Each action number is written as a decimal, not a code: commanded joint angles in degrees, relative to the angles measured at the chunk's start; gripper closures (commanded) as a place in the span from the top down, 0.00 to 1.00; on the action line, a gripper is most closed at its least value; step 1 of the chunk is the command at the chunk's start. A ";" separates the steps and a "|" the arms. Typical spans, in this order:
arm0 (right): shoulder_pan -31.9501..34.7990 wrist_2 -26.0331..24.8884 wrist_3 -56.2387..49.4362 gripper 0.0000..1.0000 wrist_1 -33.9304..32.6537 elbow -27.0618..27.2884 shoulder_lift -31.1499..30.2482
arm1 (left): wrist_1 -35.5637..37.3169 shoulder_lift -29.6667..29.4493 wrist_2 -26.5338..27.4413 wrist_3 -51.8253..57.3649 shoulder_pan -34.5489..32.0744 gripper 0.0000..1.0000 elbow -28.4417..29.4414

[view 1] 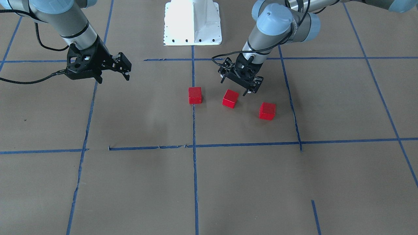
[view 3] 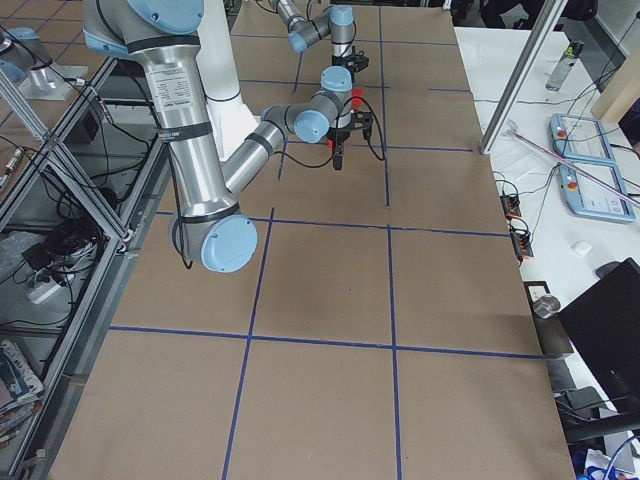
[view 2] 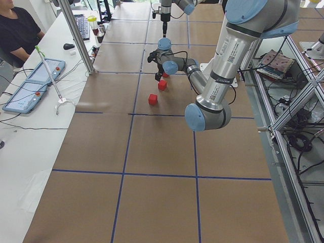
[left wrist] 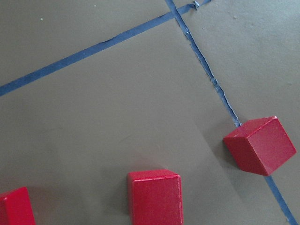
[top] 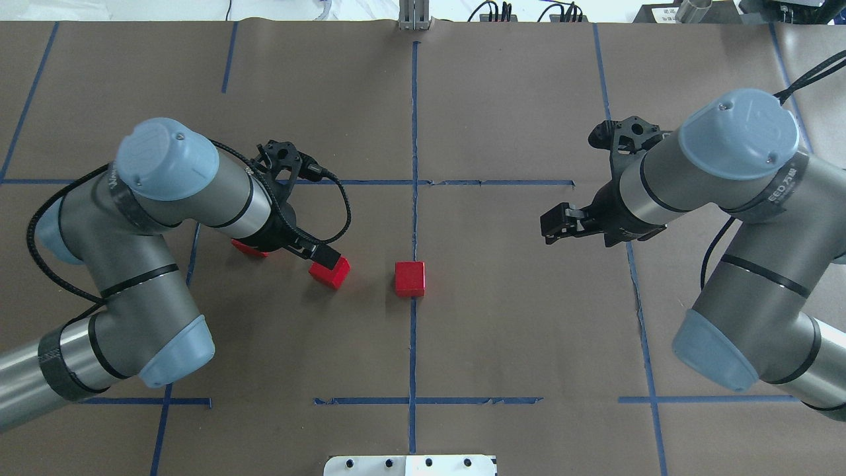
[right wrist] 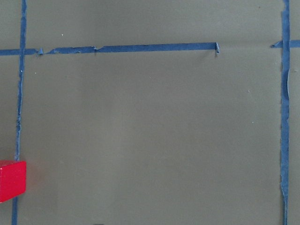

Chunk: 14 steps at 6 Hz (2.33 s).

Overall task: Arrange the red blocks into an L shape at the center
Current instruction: 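Raise the right gripper away while the left arm reaches toward the nearer red cube, then close the left gripper on the red cube nearest the center cube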

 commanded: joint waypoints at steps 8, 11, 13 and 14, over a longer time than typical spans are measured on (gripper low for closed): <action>-0.01 -0.13 -0.34 1.00 -0.04 -0.34 -0.51 | -0.15 -1.94 7.98 -6.75 3.94 0.74 5.94; -0.01 -0.04 -0.34 1.00 -0.04 -0.25 -0.51 | -0.06 -2.99 7.80 -6.83 3.68 0.00 6.38; 0.08 0.13 -0.34 1.00 -0.04 0.01 -0.51 | 0.03 -10.07 7.89 -8.14 0.53 0.00 12.14; 0.08 0.13 -0.34 1.00 0.04 0.19 -0.51 | 0.03 -13.42 7.89 -13.02 0.52 0.00 15.06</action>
